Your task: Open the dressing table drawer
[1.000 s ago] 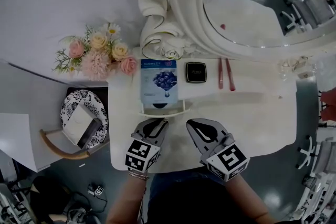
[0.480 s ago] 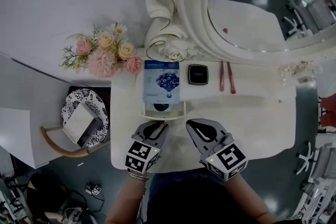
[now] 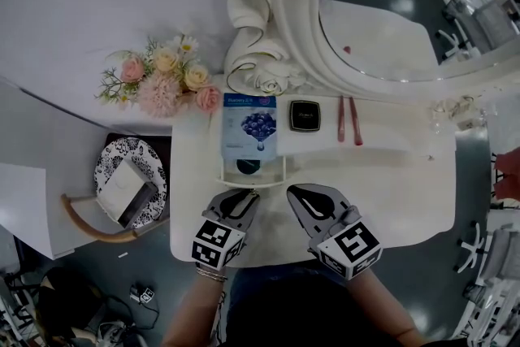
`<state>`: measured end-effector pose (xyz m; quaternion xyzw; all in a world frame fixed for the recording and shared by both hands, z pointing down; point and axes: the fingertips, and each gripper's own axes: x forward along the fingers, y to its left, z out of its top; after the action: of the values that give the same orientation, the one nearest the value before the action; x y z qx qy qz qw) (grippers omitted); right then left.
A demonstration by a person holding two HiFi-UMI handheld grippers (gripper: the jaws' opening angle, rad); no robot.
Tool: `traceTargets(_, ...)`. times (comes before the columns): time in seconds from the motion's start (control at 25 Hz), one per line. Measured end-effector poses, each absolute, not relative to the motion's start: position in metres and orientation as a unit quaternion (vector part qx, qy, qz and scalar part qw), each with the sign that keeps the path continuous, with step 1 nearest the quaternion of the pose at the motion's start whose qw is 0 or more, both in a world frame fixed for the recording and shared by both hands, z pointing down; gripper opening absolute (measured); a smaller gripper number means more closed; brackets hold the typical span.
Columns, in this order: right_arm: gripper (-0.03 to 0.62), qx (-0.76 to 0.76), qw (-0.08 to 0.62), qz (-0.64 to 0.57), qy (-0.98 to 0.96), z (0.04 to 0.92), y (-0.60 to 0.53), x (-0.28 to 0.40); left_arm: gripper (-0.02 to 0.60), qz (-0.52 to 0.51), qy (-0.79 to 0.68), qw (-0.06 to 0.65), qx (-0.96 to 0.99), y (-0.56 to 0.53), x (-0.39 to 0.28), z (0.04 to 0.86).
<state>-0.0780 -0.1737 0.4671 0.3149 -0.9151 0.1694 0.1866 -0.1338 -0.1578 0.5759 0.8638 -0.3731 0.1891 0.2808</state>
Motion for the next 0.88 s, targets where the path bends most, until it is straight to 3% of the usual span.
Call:
traceTargets(0.12,0.018,0.316,0.185,0.169,-0.915,0.466,-0.174,-0.077,0.137,0.189,-0.377,0.283,0.862,-0.155,-0.136,0.575)
traceTargets(0.4,0.018,0.316,0.181,0.168,-0.916,0.464,-0.173,-0.078,0.132,0.189,-0.37,0.288,0.863,-0.143,-0.14,0.57)
traceTargets(0.6,0.018,0.316,0.178,0.166,-0.917,0.463,-0.171,-0.079,0.067,0.178,-0.362,0.285,0.869,-0.138,-0.14,0.561)
traceTargets(0.88,0.018,0.318,0.177,0.166,-0.917,0.463,-0.169,-0.078,0.022,0.165,-0.35,0.277,0.88,-0.136,-0.137,0.546)
